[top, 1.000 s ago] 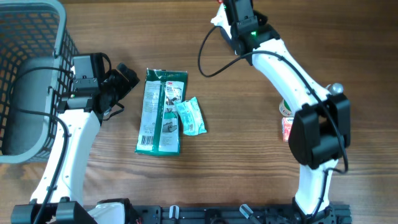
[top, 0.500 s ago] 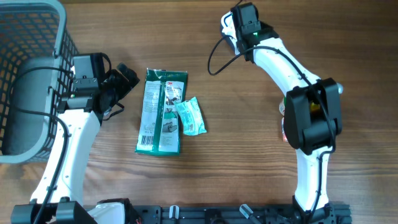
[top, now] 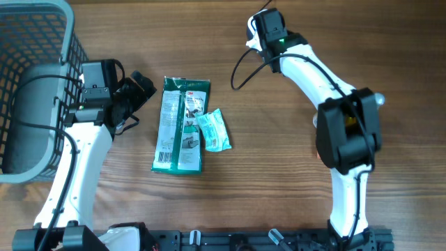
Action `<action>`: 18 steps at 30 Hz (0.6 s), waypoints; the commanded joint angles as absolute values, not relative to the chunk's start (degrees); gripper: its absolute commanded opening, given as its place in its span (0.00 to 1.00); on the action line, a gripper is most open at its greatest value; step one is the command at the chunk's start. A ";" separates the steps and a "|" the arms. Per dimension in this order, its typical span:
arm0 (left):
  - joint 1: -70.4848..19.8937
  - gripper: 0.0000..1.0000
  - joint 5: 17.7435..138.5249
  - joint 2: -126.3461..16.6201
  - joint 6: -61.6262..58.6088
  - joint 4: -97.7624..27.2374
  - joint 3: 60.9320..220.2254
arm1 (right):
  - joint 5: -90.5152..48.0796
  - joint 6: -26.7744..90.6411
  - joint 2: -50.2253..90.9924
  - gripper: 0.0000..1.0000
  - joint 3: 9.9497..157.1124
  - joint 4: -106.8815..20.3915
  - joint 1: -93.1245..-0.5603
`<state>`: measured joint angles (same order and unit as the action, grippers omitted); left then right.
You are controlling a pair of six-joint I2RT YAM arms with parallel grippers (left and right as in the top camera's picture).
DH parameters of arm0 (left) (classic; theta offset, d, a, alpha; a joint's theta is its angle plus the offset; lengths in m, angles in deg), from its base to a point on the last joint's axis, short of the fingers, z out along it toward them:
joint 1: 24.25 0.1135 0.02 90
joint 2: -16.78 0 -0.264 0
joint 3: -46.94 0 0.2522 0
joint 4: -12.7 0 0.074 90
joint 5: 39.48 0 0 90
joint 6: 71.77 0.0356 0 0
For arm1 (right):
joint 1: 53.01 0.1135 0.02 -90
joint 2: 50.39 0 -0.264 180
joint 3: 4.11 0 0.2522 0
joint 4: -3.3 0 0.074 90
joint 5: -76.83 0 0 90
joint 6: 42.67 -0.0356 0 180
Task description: Scan the item barcode
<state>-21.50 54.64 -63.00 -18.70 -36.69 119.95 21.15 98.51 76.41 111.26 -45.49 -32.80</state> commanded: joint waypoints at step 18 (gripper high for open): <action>-21.24 1.00 53.63 -62.06 -18.04 -36.50 120.62 | -25.75 55.58 45.40 0.04 101.38 -88.11 -45.48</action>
<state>-21.50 54.62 -63.00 -18.70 -36.72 119.97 -18.37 59.30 44.57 106.62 -88.08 -45.67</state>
